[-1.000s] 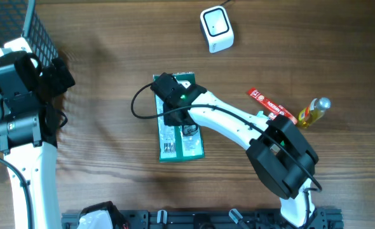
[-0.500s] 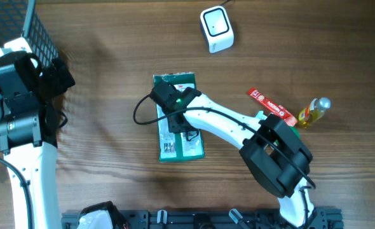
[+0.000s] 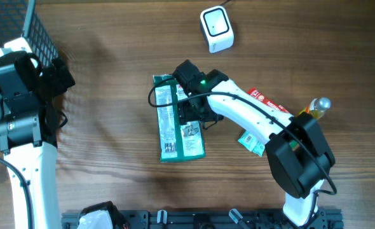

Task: Scan the item barcode

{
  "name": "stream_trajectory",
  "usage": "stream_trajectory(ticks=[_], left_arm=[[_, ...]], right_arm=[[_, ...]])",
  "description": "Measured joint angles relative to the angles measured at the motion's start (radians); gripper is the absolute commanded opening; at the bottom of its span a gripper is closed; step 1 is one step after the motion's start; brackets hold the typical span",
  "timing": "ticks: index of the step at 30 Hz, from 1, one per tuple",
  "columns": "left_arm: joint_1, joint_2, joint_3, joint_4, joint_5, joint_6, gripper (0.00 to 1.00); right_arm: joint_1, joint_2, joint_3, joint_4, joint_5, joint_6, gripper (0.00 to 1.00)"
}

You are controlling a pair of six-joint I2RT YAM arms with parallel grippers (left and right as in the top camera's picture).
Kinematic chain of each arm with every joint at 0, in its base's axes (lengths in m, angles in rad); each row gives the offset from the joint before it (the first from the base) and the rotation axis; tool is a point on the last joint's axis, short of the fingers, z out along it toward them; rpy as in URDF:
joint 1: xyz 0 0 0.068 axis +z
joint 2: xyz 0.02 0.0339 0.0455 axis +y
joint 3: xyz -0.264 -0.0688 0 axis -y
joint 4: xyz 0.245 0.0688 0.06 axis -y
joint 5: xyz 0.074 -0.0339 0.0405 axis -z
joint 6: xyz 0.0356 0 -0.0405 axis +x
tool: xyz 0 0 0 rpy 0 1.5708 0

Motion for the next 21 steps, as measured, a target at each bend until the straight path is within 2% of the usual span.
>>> stream_trajectory(ticks=[12, 21], left_arm=[[0.0, 0.0, 0.0, 0.0, 0.0, 0.0, 1.0], [0.0, 0.0, 0.0, 0.0, 0.0, 0.0, 1.0]], right_arm=[[0.0, 0.0, -0.083, 0.122, -0.026, 0.023, 0.84], [0.004, -0.02, -0.209, 0.297, -0.048, 0.061, 0.84]])
